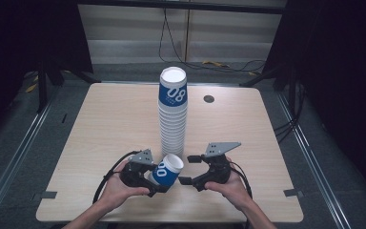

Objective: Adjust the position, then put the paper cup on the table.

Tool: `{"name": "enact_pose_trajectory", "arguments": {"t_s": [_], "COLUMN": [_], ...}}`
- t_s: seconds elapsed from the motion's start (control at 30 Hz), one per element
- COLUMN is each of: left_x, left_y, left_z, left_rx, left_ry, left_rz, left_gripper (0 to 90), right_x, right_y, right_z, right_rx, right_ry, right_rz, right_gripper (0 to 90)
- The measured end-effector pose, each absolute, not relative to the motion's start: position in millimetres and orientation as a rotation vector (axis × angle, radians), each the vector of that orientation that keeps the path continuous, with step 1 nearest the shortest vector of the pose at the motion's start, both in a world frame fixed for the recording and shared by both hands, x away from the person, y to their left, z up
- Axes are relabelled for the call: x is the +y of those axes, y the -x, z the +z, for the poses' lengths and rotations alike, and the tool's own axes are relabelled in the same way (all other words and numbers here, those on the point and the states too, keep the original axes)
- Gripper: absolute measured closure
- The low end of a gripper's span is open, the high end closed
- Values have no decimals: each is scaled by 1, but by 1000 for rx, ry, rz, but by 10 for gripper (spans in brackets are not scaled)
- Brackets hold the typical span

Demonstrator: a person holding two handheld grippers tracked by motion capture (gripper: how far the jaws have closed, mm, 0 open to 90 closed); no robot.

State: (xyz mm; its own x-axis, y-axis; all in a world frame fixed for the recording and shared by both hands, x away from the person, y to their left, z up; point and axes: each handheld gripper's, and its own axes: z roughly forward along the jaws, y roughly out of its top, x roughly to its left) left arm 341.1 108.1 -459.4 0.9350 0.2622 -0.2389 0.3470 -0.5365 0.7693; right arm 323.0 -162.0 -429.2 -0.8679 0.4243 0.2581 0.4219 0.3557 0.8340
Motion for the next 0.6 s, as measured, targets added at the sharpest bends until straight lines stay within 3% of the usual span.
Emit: {"name": "enact_pose_trajectory", "arguments": {"t_s": [0.6], "left_x": [106], "left_y": [-340], "left_z": [-463], "left_rx": [381], "left_ry": [-2296], "left_rz": [-78], "left_gripper": [211], "right_x": [-158], "right_y": [-323], "right_z": [-434], "right_rx": [2758], "right_ry": [-721], "right_rz": [1346], "right_gripper": [172]}}
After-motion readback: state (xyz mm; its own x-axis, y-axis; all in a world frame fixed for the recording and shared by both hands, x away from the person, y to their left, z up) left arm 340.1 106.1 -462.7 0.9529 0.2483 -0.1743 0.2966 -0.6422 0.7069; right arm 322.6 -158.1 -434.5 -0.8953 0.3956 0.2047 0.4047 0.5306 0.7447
